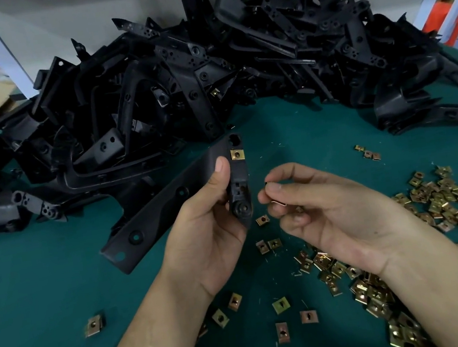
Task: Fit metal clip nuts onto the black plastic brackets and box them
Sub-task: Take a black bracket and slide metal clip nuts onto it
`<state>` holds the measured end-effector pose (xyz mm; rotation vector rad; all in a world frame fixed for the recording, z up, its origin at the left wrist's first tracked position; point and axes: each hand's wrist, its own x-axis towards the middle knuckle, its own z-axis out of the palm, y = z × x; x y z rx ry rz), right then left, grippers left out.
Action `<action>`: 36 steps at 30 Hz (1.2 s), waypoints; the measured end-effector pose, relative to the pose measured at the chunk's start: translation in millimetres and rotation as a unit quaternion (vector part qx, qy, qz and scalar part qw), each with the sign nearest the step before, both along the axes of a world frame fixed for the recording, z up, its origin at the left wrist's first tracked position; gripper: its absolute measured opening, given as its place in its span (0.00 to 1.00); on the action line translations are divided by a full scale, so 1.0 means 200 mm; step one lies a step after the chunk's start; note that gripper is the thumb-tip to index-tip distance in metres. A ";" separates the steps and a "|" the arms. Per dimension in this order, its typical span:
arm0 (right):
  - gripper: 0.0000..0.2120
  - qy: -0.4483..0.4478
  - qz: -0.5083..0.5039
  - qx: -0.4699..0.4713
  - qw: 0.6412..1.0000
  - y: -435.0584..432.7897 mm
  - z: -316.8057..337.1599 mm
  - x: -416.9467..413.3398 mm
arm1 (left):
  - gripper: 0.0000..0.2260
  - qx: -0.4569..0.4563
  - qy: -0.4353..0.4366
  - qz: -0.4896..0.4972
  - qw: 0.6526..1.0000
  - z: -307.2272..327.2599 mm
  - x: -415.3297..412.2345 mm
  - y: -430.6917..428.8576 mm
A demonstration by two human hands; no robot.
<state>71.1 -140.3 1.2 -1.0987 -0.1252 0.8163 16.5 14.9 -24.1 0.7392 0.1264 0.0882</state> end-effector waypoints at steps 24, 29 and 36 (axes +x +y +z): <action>0.11 -0.008 0.005 -0.014 1.000 0.00 -0.02 0.00 | 0.10 0.012 0.020 0.011 1.000 0.01 0.00 -0.01; 0.14 -0.014 0.018 0.000 1.000 -0.01 -0.01 0.00 | 0.11 0.014 0.010 0.010 1.000 0.01 -0.01 -0.01; 0.11 -0.003 0.021 -0.008 1.000 -0.01 -0.01 0.00 | 0.12 0.005 0.010 0.002 1.000 0.01 -0.01 0.00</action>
